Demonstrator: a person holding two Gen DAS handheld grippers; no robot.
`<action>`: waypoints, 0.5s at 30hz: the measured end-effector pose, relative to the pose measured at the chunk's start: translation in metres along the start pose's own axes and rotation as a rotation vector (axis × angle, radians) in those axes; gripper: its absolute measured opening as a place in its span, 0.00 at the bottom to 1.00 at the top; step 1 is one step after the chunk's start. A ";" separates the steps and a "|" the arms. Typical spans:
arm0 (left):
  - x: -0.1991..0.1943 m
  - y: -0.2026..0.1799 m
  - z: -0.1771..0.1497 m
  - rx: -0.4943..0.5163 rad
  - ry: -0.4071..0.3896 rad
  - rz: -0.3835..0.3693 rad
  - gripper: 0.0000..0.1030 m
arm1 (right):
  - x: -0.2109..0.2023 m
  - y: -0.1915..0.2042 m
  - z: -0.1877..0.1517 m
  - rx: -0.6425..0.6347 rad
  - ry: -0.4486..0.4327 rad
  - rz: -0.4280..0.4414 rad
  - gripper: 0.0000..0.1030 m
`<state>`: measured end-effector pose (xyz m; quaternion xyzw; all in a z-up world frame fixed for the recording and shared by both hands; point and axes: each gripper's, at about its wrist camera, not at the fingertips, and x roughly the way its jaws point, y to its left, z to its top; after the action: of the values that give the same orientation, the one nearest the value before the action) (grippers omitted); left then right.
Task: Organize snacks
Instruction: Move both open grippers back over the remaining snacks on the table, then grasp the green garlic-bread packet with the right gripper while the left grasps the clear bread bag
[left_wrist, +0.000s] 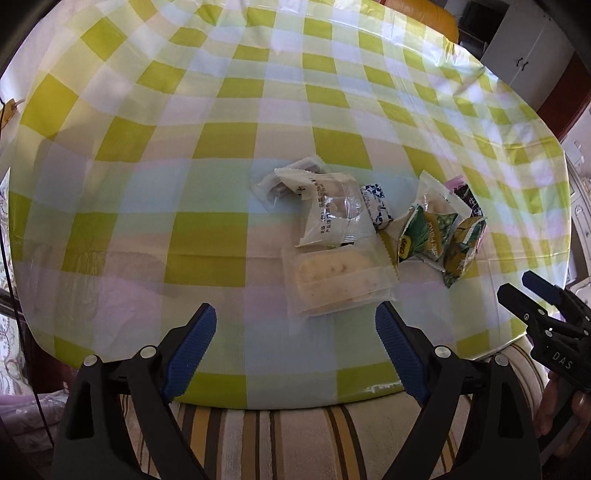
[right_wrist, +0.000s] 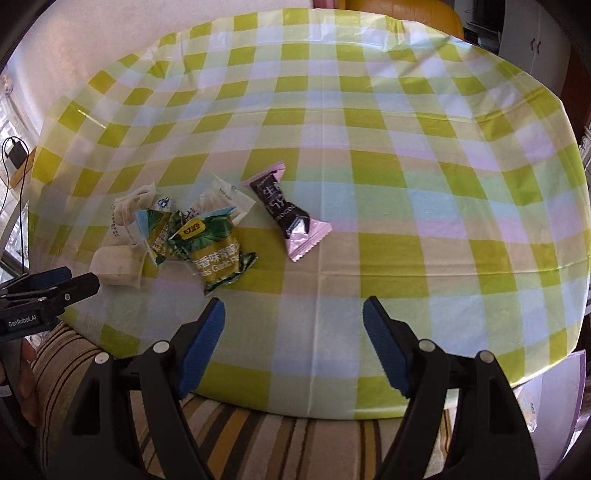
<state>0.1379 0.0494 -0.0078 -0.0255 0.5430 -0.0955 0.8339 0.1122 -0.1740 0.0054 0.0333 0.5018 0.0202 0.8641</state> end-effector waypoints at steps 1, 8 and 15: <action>0.003 -0.004 0.001 0.040 0.014 0.017 0.83 | 0.004 0.005 0.002 -0.014 0.006 0.003 0.75; 0.011 -0.042 0.006 0.362 -0.023 0.129 0.83 | 0.024 0.024 0.016 -0.075 0.028 0.015 0.75; 0.022 -0.048 0.010 0.438 0.005 -0.028 0.75 | 0.034 0.038 0.024 -0.126 0.023 0.035 0.75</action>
<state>0.1490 -0.0023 -0.0164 0.1492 0.5108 -0.2228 0.8168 0.1497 -0.1348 -0.0098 -0.0128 0.5086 0.0674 0.8583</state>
